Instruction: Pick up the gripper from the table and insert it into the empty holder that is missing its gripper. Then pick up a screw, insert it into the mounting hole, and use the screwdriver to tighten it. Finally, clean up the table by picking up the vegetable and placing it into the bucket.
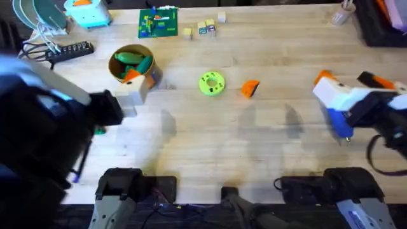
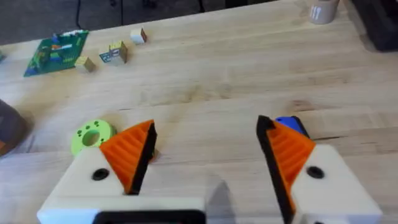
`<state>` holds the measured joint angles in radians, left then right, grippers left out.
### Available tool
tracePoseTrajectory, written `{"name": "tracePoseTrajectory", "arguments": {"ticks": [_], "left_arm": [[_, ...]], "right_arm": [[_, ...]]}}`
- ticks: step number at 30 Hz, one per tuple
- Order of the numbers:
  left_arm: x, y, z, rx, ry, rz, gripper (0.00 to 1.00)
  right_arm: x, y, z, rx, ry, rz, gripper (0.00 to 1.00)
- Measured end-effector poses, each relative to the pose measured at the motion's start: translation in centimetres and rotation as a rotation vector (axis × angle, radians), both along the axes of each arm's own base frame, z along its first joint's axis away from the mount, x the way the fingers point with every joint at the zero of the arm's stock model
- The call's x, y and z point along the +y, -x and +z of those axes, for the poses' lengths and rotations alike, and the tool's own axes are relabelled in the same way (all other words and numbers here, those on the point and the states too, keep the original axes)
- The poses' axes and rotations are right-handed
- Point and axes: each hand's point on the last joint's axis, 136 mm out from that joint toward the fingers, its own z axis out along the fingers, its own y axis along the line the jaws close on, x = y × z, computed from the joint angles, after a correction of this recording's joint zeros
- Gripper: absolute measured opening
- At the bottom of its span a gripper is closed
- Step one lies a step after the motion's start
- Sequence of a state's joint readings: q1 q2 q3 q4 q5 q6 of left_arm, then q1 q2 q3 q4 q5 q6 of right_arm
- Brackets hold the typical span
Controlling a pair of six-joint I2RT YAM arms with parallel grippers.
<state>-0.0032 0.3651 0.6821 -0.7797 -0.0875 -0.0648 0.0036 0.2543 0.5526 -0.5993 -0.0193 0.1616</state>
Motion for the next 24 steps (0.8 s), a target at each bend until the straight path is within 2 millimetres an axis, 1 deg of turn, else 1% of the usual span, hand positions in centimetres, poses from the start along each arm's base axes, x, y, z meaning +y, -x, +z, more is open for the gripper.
{"name": "tracePoseTrajectory", "arguments": {"ticks": [3,6,8,9,12,14,17,21,22,23,24], "left_arm": [[1.5,-0.1,0.8,0.15,-0.045,0.076,0.99],[3.1,-0.8,0.3,0.311,-0.08,0.157,0.991],[4.3,-1.7,-1.0,0.403,-0.076,0.21,0.991],[4.9,-2.1,-2.0,0.452,-0.068,0.231,0.99],[5.6,-2.7,-5.1,0.592,-0.016,0.253,0.99],[5.7,-2.6,-6.9,0.678,0.015,0.258,0.99],[5.6,-2.7,-8.8,0.765,0.048,0.26,0.993],[5.2,-3.0,-10.4,0.828,0.085,0.253,0.995],[5.1,-3.1,-10.5,0.83,0.094,0.253,0.93],[5.1,-3.2,-10.5,0.826,0.096,0.25,0.795],[5.0,-3.3,-10.5,0.821,0.098,0.246,0.633]], "right_arm": [[0.0,0.0,1.9,0.067,0.001,0.002,0.991],[0.0,-1.0,3.2,0.114,0.001,0.002,0.992],[0.0,-1.8,3.5,0.145,0.002,0.002,0.991],[0.0,-2.1,3.5,0.157,0.001,0.002,0.991],[0.1,-2.8,2.8,0.2,0.001,0.004,0.992],[0.1,-2.9,2.3,0.222,0.0,0.004,0.992],[0.1,-3.0,2.3,0.224,0.001,0.004,0.991],[0.1,-3.0,2.4,0.216,0.0,0.005,0.991],[0.1,-3.0,2.4,0.216,0.0,0.005,0.991],[0.1,-3.1,2.4,0.215,0.001,0.004,0.991],[0.1,-3.1,2.5,0.215,0.001,0.004,0.991]]}}
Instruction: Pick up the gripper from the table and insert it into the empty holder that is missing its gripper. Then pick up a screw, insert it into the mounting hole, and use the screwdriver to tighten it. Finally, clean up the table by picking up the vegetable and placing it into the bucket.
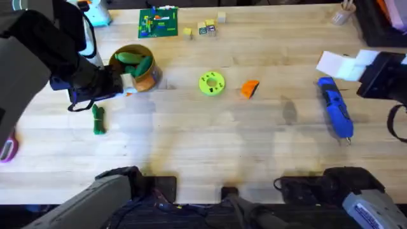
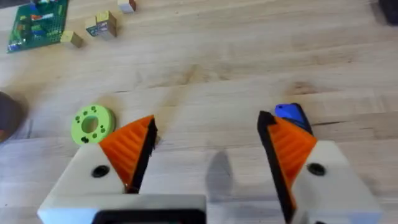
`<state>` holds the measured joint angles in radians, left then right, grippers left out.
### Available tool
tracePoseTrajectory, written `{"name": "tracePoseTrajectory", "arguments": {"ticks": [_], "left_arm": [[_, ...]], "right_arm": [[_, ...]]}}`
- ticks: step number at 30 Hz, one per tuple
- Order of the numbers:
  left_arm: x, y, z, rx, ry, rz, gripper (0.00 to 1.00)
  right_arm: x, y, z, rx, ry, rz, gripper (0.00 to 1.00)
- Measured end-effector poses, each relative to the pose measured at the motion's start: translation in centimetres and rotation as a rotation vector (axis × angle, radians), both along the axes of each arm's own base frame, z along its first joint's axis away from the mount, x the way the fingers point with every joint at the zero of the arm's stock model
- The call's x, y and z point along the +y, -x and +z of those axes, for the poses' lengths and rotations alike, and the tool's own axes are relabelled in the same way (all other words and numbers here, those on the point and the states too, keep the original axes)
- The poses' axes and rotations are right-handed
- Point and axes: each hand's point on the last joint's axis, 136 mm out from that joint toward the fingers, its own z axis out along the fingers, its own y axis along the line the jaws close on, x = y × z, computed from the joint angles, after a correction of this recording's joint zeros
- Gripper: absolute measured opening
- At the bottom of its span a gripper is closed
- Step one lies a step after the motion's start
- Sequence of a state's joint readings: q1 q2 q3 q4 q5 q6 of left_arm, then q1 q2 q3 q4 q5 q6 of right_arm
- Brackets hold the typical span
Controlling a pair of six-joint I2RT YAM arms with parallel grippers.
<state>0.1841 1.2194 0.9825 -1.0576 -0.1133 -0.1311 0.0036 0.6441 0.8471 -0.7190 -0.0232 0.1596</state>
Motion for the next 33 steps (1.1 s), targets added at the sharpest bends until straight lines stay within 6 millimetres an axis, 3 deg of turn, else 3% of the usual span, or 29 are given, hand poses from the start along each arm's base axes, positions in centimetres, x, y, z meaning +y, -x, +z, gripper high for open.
{"name": "tracePoseTrajectory", "arguments": {"ticks": [3,4,7,8,13,14,20,25,29,33], "left_arm": [[-0.2,-0.2,0.0,-0.008,0.011,-0.003,0.147],[-0.2,-0.2,0.0,-0.009,0.013,-0.008,0.043],[-1.0,-0.4,0.1,-0.021,0.038,-0.037,0.015],[-1.6,-0.6,0.3,-0.03,0.048,-0.063,0.118],[-7.5,-2.6,3.0,-0.177,0.119,-0.277,0.878],[-9.1,-3.0,3.9,-0.222,0.132,-0.33,0.936],[-18.7,-3.0,9.9,-0.494,0.218,-0.671,0.965],[-24.5,-1.4,14.2,-0.676,0.305,-0.864,0.965],[-25.9,0.1,14.5,-0.67,0.33,-0.924,0.967],[-25.3,1.0,13.1,-0.597,0.322,-0.923,0.97]], "right_arm": [[0.0,0.0,0.0,0.0,0.0,0.0,0.992],[0.0,0.0,0.0,0.0,0.0,0.0,0.992],[0.0,0.0,0.0,0.0,0.0,0.0,0.992],[0.0,0.0,0.0,0.001,0.0,0.0,0.992],[0.0,0.6,-0.8,0.042,0.002,0.001,0.991],[0.0,0.8,-1.1,0.053,0.002,0.002,0.993],[0.0,2.7,-3.3,0.175,0.003,0.002,0.992],[0.0,5.5,-5.7,0.322,0.003,0.002,0.992],[0.0,8.1,-7.4,0.451,0.003,0.002,0.992],[0.0,8.4,-7.6,0.464,0.003,0.002,0.992]]}}
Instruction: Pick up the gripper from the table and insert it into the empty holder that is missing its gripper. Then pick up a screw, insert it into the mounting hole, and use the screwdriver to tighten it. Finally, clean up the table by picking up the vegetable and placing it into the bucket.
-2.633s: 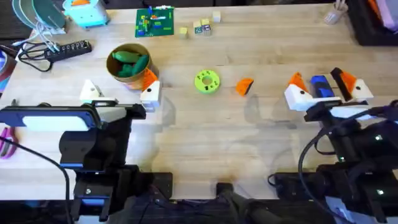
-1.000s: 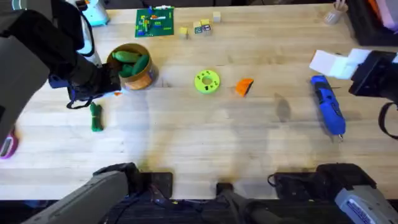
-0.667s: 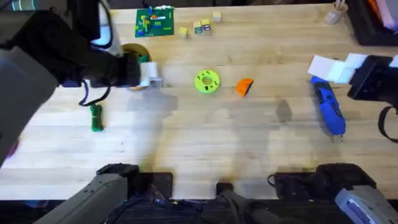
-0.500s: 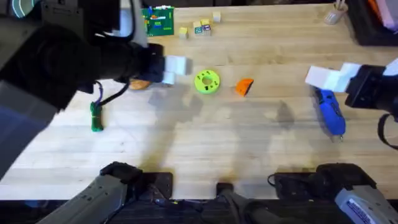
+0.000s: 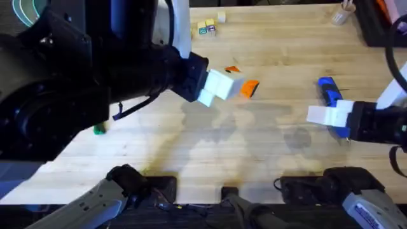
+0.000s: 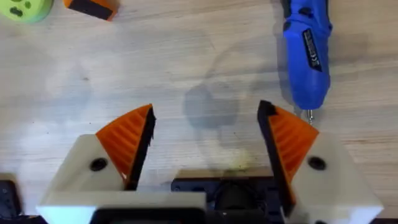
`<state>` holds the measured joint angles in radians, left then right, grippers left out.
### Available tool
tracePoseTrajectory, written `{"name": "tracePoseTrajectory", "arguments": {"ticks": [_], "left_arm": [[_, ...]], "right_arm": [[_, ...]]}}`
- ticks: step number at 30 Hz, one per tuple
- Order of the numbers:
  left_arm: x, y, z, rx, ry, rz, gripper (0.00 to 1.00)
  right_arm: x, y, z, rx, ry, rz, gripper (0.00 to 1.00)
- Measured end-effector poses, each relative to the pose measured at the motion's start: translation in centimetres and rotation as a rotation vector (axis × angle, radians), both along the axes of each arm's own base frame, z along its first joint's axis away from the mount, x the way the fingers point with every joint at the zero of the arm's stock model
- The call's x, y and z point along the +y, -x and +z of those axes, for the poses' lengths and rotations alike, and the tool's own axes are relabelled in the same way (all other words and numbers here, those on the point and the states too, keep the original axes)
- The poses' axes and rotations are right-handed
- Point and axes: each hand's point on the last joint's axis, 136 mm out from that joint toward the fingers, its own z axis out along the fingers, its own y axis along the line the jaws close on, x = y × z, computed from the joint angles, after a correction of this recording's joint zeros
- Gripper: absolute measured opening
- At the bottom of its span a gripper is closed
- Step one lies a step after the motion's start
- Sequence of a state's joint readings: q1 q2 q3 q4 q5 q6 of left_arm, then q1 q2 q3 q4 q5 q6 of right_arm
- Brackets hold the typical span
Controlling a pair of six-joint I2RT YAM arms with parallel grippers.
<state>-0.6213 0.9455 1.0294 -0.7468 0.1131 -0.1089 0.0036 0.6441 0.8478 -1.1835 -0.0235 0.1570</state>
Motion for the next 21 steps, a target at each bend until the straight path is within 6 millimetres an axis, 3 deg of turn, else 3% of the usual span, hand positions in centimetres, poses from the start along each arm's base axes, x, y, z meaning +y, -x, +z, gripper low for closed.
{"name": "tracePoseTrajectory", "arguments": {"ticks": [9,16,21], "left_arm": [[-0.3,-0.5,0.6,-0.03,0.016,0.0,0.973],[-1.7,-2.5,2.9,-0.245,0.029,-0.071,0.972],[-1.5,-2.2,1.6,-0.397,0.078,-0.087,0.973]], "right_arm": [[0.0,0.0,0.0,0.0,0.0,0.0,0.992],[0.0,0.0,0.0,0.0,0.0,0.0,0.993],[0.0,0.0,0.0,0.0,0.0,0.0,0.992]]}}
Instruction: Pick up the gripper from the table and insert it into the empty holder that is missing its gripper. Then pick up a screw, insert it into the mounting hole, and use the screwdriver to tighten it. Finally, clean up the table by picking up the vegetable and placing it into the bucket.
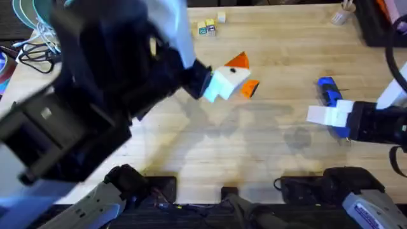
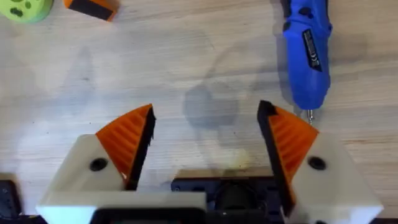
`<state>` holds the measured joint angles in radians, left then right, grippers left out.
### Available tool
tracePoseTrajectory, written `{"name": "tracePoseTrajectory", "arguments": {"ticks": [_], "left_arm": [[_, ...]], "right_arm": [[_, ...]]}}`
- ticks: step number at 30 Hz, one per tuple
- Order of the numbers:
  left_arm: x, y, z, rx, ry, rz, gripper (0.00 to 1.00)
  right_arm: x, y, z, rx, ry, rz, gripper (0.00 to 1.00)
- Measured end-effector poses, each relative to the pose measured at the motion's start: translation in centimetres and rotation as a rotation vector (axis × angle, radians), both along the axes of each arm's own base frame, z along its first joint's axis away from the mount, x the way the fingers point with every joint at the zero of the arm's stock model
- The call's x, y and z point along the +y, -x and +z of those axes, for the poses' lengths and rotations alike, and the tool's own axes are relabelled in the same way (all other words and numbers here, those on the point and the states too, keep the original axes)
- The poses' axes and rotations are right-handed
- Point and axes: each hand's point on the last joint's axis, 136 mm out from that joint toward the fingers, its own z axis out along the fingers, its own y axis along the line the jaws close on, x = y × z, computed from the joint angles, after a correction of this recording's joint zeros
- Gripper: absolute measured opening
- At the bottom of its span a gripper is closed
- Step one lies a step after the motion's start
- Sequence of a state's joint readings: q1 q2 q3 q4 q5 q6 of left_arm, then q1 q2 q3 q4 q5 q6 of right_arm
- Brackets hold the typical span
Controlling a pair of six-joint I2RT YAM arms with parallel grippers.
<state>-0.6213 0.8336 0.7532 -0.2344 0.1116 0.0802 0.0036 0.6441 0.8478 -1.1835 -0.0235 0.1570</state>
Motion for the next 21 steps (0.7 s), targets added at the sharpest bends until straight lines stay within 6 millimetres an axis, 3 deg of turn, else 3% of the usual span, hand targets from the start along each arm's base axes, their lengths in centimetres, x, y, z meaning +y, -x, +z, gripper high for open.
{"name": "tracePoseTrajectory", "arguments": {"ticks": [7,14,21], "left_arm": [[1.8,3.0,-2.2,-0.175,0.104,-0.021,0.974],[2.9,5.1,-5.8,-0.204,0.123,-0.04,0.974],[3.6,6.5,-7.8,-0.254,0.16,-0.052,0.974]], "right_arm": [[0.0,0.0,0.0,0.0,0.0,0.0,0.992],[0.0,0.0,0.0,0.0,0.0,0.0,0.993],[0.0,0.0,0.0,0.0,0.0,0.0,0.992]]}}
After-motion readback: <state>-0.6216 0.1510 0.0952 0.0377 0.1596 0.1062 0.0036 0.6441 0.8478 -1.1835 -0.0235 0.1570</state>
